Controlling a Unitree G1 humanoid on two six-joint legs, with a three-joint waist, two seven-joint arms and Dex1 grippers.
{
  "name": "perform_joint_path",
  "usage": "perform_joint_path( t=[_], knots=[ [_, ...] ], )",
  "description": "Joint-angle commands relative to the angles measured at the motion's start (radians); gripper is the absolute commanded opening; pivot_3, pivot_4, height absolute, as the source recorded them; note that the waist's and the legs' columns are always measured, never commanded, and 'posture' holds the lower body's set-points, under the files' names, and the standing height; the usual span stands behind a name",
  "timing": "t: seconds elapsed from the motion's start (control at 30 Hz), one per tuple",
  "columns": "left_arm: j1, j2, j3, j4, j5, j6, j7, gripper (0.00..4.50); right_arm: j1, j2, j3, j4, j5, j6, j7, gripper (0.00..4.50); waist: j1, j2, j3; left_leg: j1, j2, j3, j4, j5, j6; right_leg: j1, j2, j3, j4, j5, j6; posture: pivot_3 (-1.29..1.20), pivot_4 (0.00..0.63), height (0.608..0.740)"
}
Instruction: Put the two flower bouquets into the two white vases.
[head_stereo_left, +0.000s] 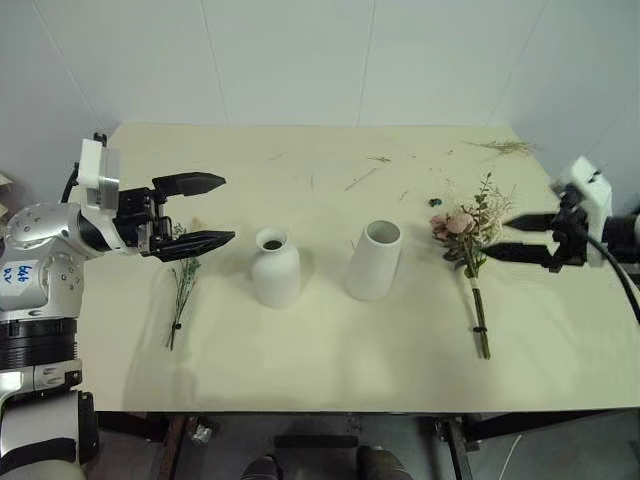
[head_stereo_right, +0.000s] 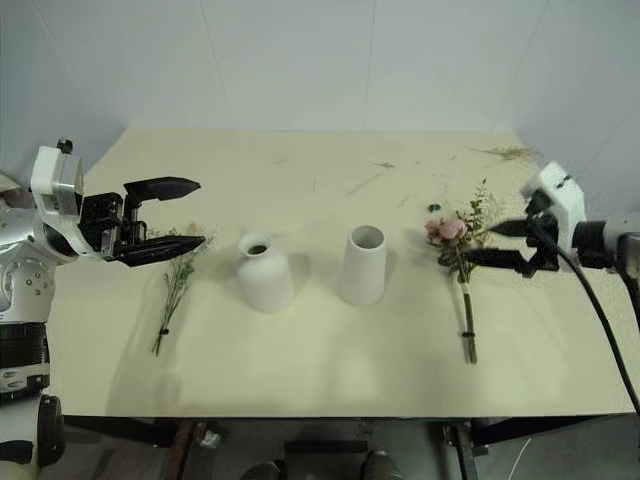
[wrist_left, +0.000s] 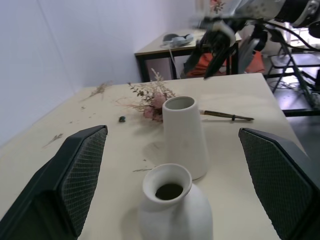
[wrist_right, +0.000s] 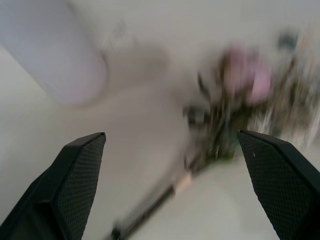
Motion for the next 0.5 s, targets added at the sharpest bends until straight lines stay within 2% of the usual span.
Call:
perform_joint_path(
  t=[0.03,0.2,0.5],
  knots=[
    [-0.014,0.006,0.014,-0.076,-0.028,0.004,0.009,4.5,-0.075,0.005,0.116,0.03,-0.068,0.142,-0.002,4.45,-0.001,0.0,0.0,-0.006,0.0,0.0,0.002,0.0,0.0,-0.005,0.0,0.0,0.002,0.0,0.0,0.0,0.15,0.74],
    [0.067,0.022,0.063,-0.182,-0.057,0.044,0.058,4.5,-0.212,0.136,0.178,0.217,-0.109,0.237,-0.048,4.45,-0.017,0.001,0.001,-0.008,0.0,0.0,0.002,0.0,0.0,-0.007,0.0,0.0,0.003,0.001,0.001,0.0,0.15,0.74],
    [0.291,0.075,0.227,-0.333,-0.105,0.1,0.154,4.5,-0.334,0.265,0.229,0.486,-0.199,0.209,-0.082,4.45,-0.014,0.001,0.001,-0.008,0.0,0.0,0.002,0.0,0.0,-0.007,0.0,0.0,0.003,0.0,0.001,0.0,0.15,0.74]
  ],
)
